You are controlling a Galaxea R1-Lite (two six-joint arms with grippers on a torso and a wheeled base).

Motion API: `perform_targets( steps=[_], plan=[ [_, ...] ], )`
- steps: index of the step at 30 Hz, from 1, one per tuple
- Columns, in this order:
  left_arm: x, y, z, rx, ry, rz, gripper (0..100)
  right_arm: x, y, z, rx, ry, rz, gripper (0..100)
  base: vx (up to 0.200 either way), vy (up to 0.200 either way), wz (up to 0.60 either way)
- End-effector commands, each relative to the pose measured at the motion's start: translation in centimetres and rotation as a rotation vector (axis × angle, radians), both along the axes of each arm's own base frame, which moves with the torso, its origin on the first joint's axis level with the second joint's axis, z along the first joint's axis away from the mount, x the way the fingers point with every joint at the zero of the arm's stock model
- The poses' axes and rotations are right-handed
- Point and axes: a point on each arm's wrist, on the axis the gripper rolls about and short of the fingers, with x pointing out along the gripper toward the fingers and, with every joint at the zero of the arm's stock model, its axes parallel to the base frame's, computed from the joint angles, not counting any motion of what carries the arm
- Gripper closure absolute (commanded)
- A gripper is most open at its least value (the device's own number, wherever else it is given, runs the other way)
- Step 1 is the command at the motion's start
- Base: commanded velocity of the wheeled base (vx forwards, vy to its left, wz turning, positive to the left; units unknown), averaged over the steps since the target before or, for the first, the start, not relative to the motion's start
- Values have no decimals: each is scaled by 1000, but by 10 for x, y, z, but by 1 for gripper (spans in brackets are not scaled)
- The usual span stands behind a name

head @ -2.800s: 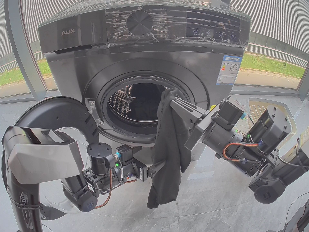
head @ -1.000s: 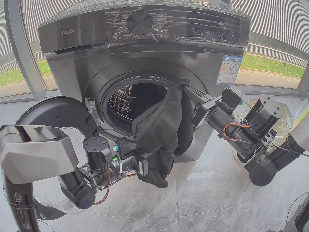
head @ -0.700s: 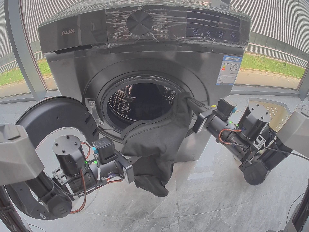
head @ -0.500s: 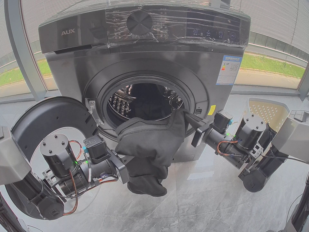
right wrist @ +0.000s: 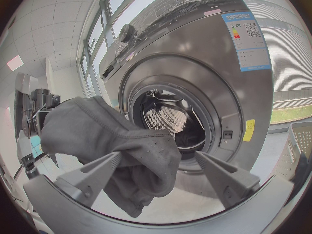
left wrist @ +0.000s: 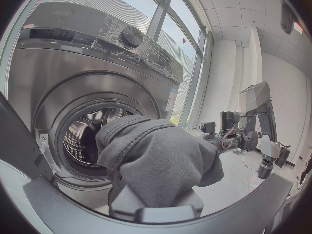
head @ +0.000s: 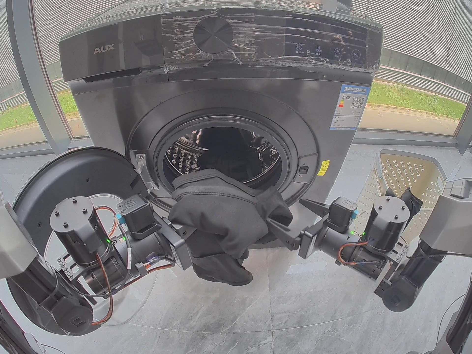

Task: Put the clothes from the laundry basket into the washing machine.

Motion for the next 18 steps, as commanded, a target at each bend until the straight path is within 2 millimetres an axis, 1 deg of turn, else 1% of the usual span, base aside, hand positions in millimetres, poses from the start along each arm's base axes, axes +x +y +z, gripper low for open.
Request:
perform_targets(
  steps=[1, 2, 5, 9, 14, 17, 18],
  plan=[
    [-3, 5, -4, 11, 18, 69, 100, -36, -24, -14, -90, 99, 18, 0, 0, 0, 0],
    [-5, 6, -3, 9, 20, 87, 100, -45, -30, -16, -106, 123, 35, 0, 0, 0, 0],
    [-6, 6, -3, 6, 20, 107, 100, -49, -36, -12, -104, 120, 34, 0, 0, 0, 0],
    [-3, 7, -4, 0, 30, 197, 100, -50, -39, -4, -86, 91, 23, 0, 0, 0, 0],
    [-4, 6, -5, -2, 38, 209, 100, -48, -43, -2, -82, 85, 6, 0, 0, 0, 0],
    [-6, 6, -11, 14, 58, 205, 100, -45, -45, -2, -79, 82, -5, 0, 0, 0, 0],
    [-5, 5, -17, 31, 76, 204, 100, -45, -44, -2, -78, 83, -5, 0, 0, 0, 0]
  ],
)
